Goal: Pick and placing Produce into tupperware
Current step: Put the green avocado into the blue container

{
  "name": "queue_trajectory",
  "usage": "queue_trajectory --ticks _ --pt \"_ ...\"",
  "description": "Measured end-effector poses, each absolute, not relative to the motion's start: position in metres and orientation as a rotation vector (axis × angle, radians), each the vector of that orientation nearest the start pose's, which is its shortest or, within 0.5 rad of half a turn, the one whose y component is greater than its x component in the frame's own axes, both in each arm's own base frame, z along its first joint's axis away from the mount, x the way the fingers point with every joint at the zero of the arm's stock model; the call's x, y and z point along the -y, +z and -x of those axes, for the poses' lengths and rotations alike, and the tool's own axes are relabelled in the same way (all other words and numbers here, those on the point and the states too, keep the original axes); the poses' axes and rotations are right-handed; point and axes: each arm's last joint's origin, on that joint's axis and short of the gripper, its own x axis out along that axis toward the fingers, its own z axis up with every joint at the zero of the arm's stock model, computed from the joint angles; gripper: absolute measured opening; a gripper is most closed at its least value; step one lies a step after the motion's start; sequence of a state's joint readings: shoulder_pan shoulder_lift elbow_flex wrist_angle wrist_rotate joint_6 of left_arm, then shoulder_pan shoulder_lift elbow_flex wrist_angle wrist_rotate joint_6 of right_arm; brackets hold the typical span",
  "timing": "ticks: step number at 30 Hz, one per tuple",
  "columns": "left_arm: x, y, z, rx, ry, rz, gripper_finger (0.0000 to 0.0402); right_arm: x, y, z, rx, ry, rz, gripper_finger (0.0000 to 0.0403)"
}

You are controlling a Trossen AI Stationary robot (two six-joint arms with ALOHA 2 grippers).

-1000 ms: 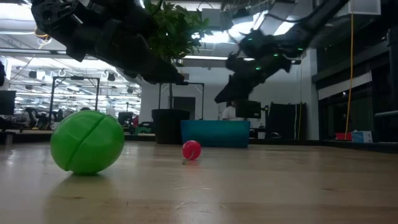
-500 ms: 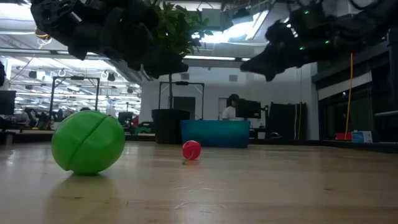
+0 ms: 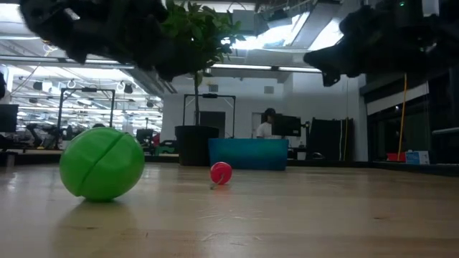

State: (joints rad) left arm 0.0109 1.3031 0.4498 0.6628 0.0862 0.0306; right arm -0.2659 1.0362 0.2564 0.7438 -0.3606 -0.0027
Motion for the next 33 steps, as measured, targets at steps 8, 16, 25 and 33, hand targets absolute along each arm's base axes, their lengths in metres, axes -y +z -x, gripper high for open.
queue_trajectory --ticks 8,16,25,33 --pt "0.007 0.181 -0.206 0.015 -0.107 -0.006 0.0214 0.021 0.199 -0.194 0.008 0.202 -0.015 0.0033" --pt "0.013 0.169 -0.196 -0.021 -0.142 -0.006 0.0214 0.017 0.202 -0.195 0.031 0.221 0.009 0.0033" --pt "0.014 0.169 -0.196 -0.02 -0.146 -0.01 0.0214 0.017 0.201 -0.195 0.021 0.221 -0.044 0.0033" --pt "0.014 0.169 -0.196 -0.021 -0.146 -0.01 0.0215 0.017 0.199 -0.195 -0.001 0.221 -0.072 0.0033"
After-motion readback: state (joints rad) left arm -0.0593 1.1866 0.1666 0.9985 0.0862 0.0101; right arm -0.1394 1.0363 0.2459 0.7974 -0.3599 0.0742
